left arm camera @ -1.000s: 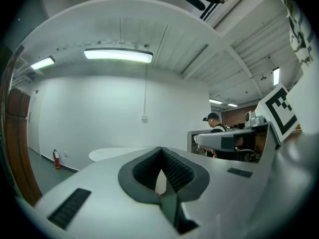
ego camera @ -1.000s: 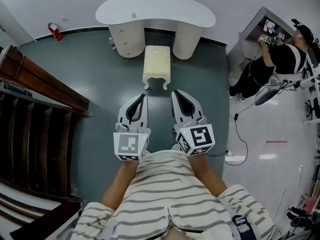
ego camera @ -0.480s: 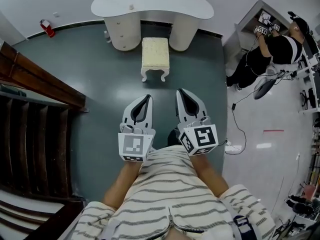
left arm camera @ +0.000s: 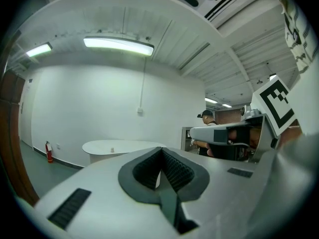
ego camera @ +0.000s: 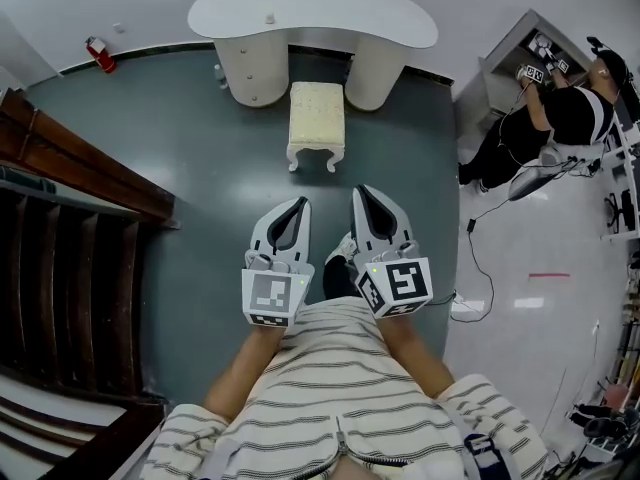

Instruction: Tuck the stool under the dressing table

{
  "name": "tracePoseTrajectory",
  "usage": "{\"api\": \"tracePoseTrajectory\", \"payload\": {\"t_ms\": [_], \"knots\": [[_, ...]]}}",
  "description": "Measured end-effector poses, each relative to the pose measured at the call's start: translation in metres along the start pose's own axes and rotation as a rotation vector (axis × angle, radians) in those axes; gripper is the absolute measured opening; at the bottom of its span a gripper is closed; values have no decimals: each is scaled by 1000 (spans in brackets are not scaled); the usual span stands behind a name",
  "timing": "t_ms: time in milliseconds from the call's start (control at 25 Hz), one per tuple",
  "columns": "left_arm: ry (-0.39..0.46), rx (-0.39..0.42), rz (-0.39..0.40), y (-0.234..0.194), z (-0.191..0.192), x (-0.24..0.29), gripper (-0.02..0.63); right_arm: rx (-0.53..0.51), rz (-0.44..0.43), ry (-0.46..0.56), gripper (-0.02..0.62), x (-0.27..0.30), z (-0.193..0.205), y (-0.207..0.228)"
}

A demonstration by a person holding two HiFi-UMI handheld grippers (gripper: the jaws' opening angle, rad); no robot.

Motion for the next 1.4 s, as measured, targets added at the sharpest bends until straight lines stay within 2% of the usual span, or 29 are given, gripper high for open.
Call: {"api": "tracePoseTrajectory", "payload": {"t_ms": [600, 1080, 1240, 1400], "knots": [[-42, 62, -15, -25, -31, 135, 5, 53, -27, 0, 14, 103, -24, 104], [-45, 62, -119, -40, -63, 246, 5, 49, -124, 30, 14, 188, -58, 193], [-60, 44, -156, -45, -58, 263, 5, 10, -147, 39, 14, 206, -60, 201], [-84, 31, -165, -57, -54, 269, 5, 36, -180, 8, 14, 226, -53, 194]]}}
Point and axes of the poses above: the fingertips, and each gripper's own axes: x forward along the fingers, y to its right, z out of its underside, the point moved 3 cm from there along -x, backward along the fingers, and after that the axes turned 7 degrees about -y, right-handed, at the moved point
